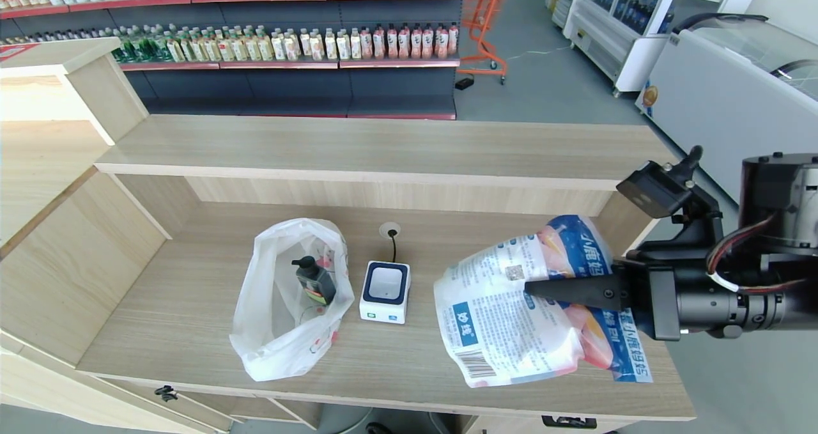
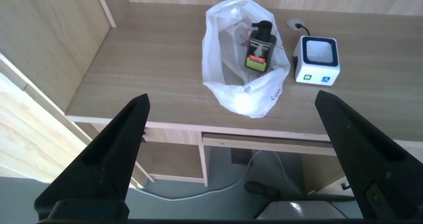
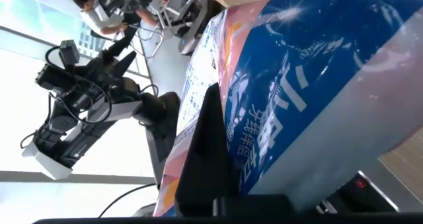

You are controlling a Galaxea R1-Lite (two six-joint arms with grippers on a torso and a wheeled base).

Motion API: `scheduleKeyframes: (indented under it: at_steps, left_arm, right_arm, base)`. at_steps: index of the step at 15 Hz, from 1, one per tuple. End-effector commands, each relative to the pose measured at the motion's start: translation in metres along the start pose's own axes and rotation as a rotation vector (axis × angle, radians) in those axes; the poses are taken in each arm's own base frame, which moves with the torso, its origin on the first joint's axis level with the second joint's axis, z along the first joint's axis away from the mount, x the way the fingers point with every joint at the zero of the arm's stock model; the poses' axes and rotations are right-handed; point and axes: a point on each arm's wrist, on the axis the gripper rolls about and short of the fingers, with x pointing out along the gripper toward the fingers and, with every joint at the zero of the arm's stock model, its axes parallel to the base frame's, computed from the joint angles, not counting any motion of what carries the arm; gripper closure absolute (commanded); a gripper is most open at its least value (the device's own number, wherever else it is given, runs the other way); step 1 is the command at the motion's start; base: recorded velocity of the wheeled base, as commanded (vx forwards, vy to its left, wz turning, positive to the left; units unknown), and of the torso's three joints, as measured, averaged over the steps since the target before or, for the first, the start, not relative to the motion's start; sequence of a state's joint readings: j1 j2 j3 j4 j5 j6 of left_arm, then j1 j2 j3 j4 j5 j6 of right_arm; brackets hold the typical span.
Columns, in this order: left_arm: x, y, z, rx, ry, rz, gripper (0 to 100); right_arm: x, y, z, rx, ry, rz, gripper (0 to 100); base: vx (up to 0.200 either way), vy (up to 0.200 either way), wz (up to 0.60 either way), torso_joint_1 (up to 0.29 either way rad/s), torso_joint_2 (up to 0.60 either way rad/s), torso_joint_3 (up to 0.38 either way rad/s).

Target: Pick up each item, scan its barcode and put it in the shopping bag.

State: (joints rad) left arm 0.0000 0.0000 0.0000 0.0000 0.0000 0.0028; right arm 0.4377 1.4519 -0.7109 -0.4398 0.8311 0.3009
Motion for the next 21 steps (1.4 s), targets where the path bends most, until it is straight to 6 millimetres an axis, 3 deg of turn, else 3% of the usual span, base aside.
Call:
scheduleKeyframes:
  at_steps: [1,16,19,21]
  left_arm:
    - [0.0,0.0,0.0,0.0,0.0,0.0,0]
    - [0.0,0.0,0.0,-0.001,0.0,0.0,0]
    - [0.0,0.0,0.0,-0.001,0.0,0.0,0]
    - [0.0,0.0,0.0,-0.001,0.0,0.0,0]
  right_arm:
    - [0.006,0.003,-0.001,-0.003,0.011,0.006,100]
    - [0.02,-0.008,0.009,-0.006,0.0,-0.034,100]
    - [0.003,0.0,0.025,-0.077,-0.084,-0.076,100]
    - [-0.006,0.0,0.025,-0.154,-0.102,-0.122,100]
  base:
    - [0.0,0.0,0.0,0.0,0.0,0.0]
    - [0.0,0.0,0.0,0.0,0.0,0.0]
    - [0.0,0.0,0.0,0.0,0.0,0.0]
    - [0.0,0.0,0.0,0.0,0.0,0.0]
